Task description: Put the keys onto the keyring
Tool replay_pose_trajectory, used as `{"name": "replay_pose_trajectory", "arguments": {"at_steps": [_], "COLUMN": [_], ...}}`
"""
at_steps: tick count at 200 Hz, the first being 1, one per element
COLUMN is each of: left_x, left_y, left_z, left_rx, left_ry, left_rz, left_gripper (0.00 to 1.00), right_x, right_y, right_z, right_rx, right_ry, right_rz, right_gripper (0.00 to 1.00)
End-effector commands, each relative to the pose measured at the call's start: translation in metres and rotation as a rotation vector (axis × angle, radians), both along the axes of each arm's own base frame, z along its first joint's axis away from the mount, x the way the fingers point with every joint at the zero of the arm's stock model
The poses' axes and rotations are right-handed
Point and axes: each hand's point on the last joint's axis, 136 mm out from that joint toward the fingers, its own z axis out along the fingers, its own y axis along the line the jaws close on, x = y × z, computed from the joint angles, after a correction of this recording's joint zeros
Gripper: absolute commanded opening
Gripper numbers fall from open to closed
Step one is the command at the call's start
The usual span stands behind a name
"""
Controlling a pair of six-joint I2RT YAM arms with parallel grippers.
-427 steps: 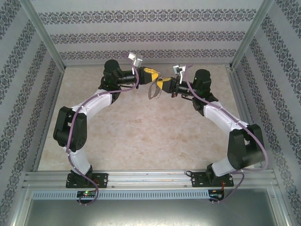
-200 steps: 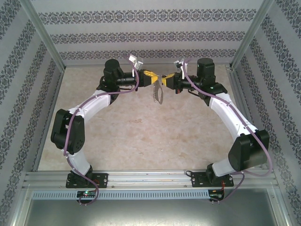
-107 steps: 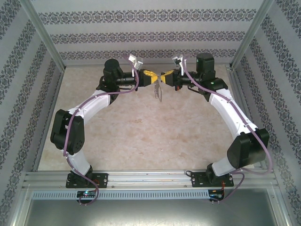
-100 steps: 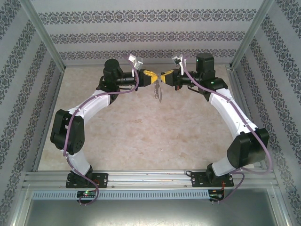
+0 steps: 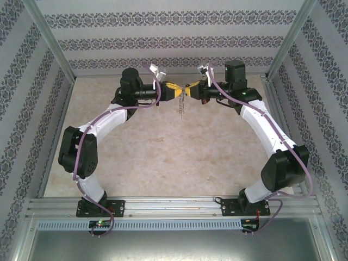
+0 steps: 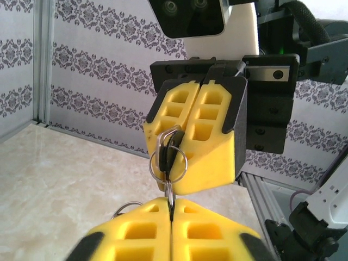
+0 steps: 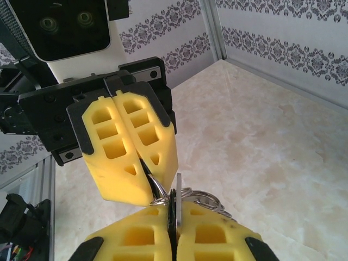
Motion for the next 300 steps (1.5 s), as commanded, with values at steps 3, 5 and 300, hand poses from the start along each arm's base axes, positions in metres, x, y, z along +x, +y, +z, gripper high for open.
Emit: {"name": "replay_pose_trajectory", "arguments": {"at_steps": [3, 5, 300], "left_x": [-0.013, -0.013, 0.015], "left_y": [-0.004, -0.004, 0.085], "left_z": [0.002, 0.002, -0.005], "left_rx": [0.024, 0.024, 0.035], "left_ry": [-0.01, -0.011, 0.147], "left_rz": [-0.044, -0.042, 0.522], "left_gripper": [0.36, 0.39, 1.0], "right_x": [0.009, 0.01, 0.015], "right_y": [-0.002, -0.002, 0.082], "right_z": [0.03, 0.029, -0.232], "right_rx": [0.018, 0.017, -0.044], "right_ry": [-0.082, -0.082, 0.455], "right_rz": [-0.007, -0.008, -0.091], "right_gripper": [0.0, 0.0, 0.0]}}
